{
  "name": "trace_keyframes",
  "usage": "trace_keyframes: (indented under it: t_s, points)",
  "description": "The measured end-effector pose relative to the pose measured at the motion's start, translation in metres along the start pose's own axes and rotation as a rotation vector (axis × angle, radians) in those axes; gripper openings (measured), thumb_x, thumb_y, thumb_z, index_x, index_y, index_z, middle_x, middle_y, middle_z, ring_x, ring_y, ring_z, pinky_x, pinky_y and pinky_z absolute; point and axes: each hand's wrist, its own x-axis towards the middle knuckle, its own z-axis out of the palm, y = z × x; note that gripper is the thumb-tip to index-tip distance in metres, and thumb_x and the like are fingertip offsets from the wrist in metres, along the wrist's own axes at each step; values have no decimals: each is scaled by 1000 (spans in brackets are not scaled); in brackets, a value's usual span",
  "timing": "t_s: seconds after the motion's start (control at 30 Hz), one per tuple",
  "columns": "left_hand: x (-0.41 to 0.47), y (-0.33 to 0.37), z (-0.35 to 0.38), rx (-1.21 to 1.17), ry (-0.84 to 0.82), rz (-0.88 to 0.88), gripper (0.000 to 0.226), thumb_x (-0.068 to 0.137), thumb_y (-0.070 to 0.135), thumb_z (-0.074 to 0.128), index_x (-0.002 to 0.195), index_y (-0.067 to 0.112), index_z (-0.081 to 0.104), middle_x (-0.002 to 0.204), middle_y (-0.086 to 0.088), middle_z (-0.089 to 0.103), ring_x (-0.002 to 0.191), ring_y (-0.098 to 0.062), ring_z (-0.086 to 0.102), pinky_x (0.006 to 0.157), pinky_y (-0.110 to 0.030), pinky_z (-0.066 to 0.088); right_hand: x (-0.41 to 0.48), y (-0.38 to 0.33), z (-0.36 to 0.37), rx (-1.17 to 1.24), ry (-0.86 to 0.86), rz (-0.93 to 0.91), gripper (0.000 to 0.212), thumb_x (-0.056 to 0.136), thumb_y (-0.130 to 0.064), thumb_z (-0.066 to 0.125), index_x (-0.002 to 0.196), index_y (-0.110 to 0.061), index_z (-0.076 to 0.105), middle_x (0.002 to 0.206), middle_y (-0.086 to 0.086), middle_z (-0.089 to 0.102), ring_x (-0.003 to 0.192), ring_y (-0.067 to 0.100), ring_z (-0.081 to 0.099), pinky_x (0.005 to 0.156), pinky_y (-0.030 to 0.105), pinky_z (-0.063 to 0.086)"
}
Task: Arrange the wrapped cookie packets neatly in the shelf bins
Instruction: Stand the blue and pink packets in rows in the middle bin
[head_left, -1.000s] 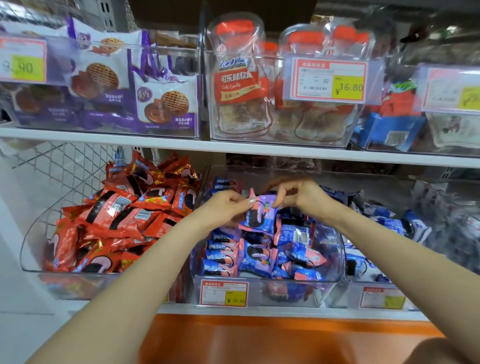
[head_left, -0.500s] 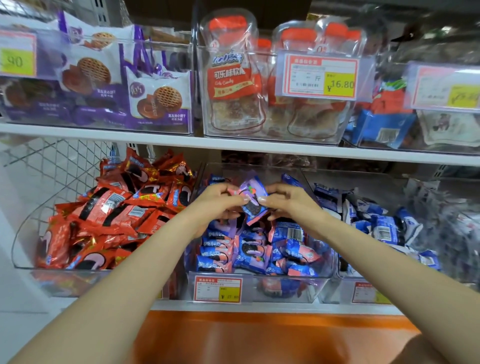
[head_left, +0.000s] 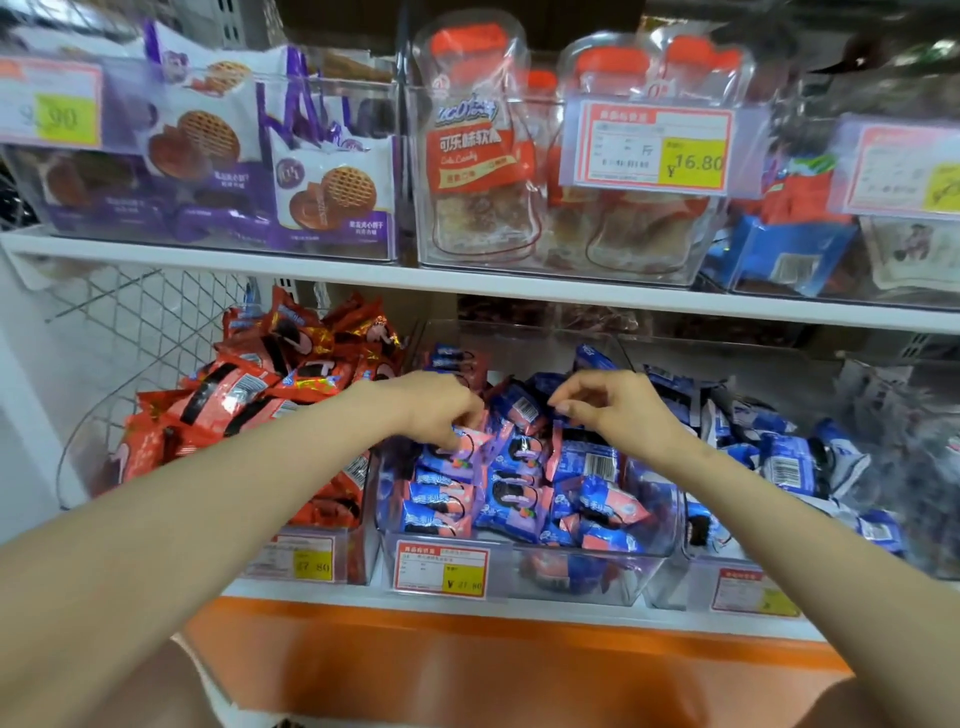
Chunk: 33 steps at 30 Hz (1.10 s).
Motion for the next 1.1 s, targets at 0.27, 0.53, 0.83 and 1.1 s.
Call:
trace_keyframes:
  t_s: [0.27,0.53,0.83,1.1]
  points:
    - [2,-2,13,135,31,-48,58,79,37,70,125,14,42,124,-5,48,112,-26,50,76,-34,40,-1,3,-4,20,-44,-24,9,88,-8,63,87,-13,70,78,-4,68,61,-8,60,64,6,47]
    - [8,0,18,248,202,-205,64,79,42,69,126,11,38,120,-8,58,110,-29,57,74,-34,42,-3,7,-9,31,-37,-23,11,88,-6,63,83,-13,69,71,-3,66,58,-3,58,61,7,46]
    - [10,-8,13,289,124,-134,54,76,42,72,119,16,52,122,-1,56,108,-25,56,75,-31,43,-4,8,-9,30,-55,-25,13,89,-8,63,81,-17,68,73,-4,66,59,-2,59,65,10,49]
    - [10,-9,16,187,104,-136,72,71,37,77,126,10,40,129,-5,48,118,-25,48,82,-33,42,-4,6,-8,17,-76,-12,12,88,-8,63,82,-17,68,78,0,67,67,9,61,66,12,49]
